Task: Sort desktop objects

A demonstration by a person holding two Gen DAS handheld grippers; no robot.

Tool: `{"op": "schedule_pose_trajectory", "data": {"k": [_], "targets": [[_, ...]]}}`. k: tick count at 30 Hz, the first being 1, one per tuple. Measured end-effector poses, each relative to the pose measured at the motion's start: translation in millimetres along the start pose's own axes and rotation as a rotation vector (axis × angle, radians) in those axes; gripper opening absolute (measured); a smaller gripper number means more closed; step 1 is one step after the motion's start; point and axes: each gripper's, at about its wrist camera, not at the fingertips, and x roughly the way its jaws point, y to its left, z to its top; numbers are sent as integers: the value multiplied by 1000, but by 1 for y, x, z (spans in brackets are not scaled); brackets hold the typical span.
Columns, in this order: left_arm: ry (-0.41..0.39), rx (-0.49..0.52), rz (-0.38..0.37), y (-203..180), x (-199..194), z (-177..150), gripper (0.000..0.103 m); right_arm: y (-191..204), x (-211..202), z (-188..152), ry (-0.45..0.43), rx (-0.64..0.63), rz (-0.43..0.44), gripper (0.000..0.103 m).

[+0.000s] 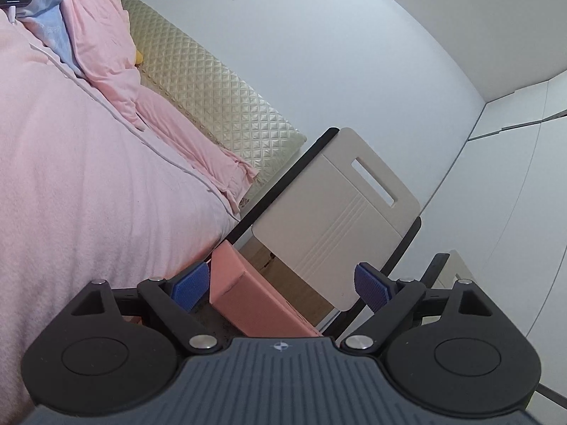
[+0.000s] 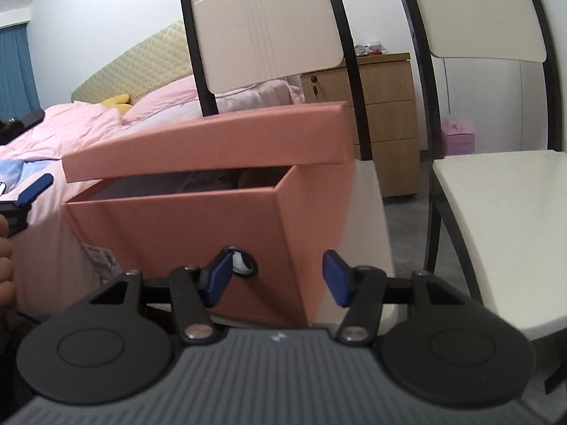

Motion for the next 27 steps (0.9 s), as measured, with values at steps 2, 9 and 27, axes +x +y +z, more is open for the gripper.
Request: {"op": "schedule_pose_trajectory", "data": {"k": [2,9,27], "targets": [[-1,4,0,0,0,0,91,1,-1,-1,1,1,-20,52],[4,48,10,-4,2,-5,92,-13,-4,3,-12,68,-80,49],[146,351,58,-30,40,-4,92,-63,-28,102,-110,203,137,74]]}}
